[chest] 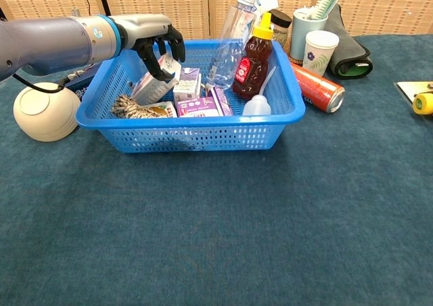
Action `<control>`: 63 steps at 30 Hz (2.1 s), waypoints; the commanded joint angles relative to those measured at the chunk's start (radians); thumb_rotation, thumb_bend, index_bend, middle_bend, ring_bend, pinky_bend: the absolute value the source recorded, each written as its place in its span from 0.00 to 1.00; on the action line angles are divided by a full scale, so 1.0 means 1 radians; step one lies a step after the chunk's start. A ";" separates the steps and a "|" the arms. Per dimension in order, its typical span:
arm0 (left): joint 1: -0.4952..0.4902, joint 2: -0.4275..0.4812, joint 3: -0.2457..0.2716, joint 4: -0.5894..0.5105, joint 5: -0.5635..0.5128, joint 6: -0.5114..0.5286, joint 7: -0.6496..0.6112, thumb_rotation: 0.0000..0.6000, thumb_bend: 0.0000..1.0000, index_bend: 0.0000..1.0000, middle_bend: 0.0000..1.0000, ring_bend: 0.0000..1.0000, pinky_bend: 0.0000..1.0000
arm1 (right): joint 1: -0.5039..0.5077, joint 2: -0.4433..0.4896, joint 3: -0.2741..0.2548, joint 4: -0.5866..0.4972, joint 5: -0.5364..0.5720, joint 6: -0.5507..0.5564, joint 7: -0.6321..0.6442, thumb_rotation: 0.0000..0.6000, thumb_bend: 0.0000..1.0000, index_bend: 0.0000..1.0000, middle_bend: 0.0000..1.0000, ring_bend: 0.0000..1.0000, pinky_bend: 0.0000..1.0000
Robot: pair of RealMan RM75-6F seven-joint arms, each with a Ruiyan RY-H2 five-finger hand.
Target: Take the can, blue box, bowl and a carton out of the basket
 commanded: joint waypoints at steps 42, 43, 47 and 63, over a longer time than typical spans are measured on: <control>0.309 0.485 0.011 -0.390 0.179 0.235 -0.184 1.00 0.35 0.40 0.36 0.37 0.37 | -0.014 0.021 -0.013 -0.063 -0.054 0.055 -0.018 1.00 0.00 0.00 0.00 0.00 0.09; 0.313 0.481 0.015 -0.378 0.179 0.230 -0.191 1.00 0.35 0.40 0.36 0.37 0.37 | -0.013 0.020 -0.014 -0.063 -0.055 0.055 -0.019 1.00 0.00 0.00 0.00 0.00 0.10; 0.332 0.456 0.029 -0.309 0.177 0.198 -0.235 1.00 0.36 0.40 0.36 0.37 0.37 | -0.011 0.018 -0.016 -0.064 -0.057 0.050 -0.025 1.00 0.00 0.00 0.00 0.00 0.09; 0.346 0.274 0.049 0.099 0.153 -0.001 -0.369 1.00 0.36 0.30 0.23 0.22 0.33 | -0.002 0.005 -0.020 -0.059 -0.048 0.026 -0.047 1.00 0.00 0.00 0.00 0.00 0.10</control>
